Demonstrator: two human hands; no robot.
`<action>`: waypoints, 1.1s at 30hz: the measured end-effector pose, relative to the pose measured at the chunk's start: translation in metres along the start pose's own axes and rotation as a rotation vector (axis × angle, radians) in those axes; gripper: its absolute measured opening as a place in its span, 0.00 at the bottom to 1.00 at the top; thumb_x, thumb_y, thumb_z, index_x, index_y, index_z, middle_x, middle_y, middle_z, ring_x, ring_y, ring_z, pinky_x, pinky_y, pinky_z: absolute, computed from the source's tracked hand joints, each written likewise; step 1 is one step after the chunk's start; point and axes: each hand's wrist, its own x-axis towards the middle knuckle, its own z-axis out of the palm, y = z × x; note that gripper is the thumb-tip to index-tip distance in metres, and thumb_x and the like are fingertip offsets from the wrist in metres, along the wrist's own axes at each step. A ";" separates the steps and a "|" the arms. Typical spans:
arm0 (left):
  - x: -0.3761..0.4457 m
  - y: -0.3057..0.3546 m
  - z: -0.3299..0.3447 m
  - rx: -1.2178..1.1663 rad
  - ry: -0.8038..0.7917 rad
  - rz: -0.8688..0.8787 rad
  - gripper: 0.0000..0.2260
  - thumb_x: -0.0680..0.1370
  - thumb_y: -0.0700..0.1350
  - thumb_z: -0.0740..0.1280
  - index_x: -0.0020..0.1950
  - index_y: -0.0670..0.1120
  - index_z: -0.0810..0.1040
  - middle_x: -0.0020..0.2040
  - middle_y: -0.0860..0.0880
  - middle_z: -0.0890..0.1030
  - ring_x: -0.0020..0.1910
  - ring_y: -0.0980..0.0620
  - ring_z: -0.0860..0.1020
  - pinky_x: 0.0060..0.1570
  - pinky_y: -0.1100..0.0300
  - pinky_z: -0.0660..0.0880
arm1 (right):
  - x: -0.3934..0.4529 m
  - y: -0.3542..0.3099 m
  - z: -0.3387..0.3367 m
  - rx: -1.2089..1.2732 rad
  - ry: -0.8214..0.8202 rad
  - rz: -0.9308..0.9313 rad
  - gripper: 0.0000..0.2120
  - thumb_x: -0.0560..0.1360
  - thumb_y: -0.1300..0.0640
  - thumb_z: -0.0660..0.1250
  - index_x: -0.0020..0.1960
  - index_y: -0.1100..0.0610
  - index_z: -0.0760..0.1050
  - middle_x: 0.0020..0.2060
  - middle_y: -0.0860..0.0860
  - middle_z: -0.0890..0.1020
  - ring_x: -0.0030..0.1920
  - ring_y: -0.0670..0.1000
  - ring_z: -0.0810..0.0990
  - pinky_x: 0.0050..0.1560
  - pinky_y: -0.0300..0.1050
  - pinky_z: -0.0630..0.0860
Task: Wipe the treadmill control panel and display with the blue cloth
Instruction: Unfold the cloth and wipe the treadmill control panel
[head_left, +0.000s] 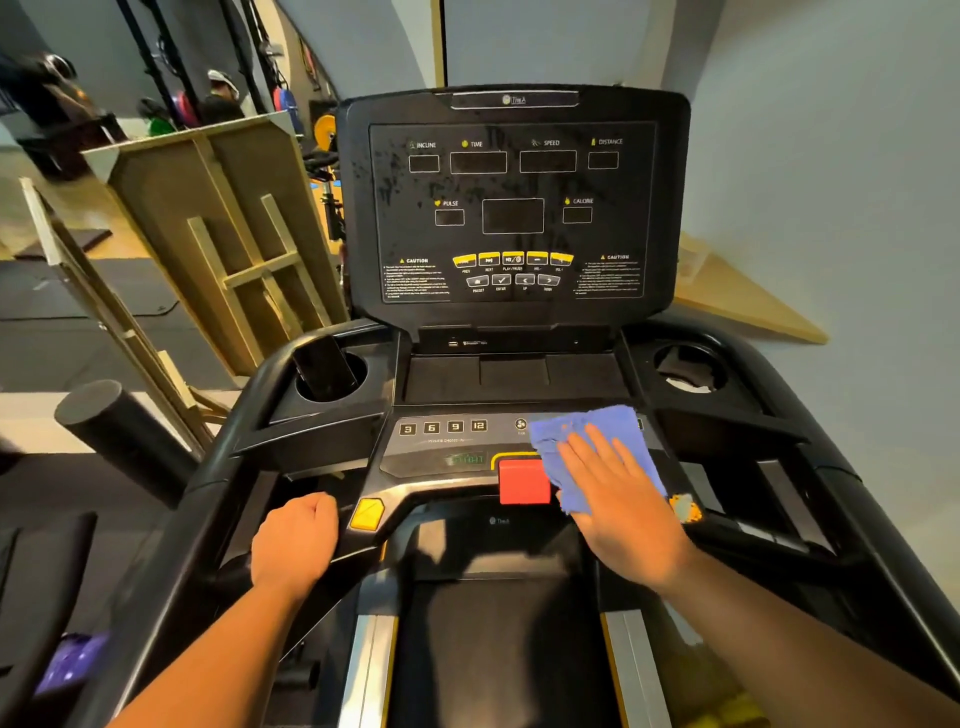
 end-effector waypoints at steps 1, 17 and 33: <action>0.000 0.000 0.000 -0.005 -0.004 0.002 0.19 0.83 0.44 0.55 0.35 0.40 0.74 0.32 0.42 0.78 0.32 0.47 0.75 0.35 0.55 0.69 | -0.006 0.009 0.000 -0.013 0.029 0.038 0.33 0.78 0.45 0.52 0.79 0.59 0.57 0.77 0.57 0.65 0.79 0.56 0.52 0.77 0.51 0.44; -0.005 0.006 -0.005 -0.028 0.002 -0.016 0.18 0.82 0.44 0.55 0.35 0.40 0.72 0.32 0.43 0.77 0.32 0.48 0.73 0.38 0.53 0.70 | 0.038 -0.046 -0.014 0.210 -0.083 -0.016 0.32 0.81 0.46 0.52 0.81 0.58 0.52 0.81 0.54 0.53 0.81 0.55 0.45 0.79 0.49 0.38; -0.005 0.007 -0.008 -0.039 -0.005 -0.010 0.18 0.81 0.45 0.56 0.32 0.44 0.70 0.32 0.45 0.76 0.30 0.51 0.71 0.36 0.54 0.68 | 0.101 -0.199 -0.015 0.148 -0.074 -0.064 0.38 0.78 0.45 0.64 0.80 0.61 0.55 0.80 0.61 0.57 0.79 0.66 0.50 0.77 0.62 0.46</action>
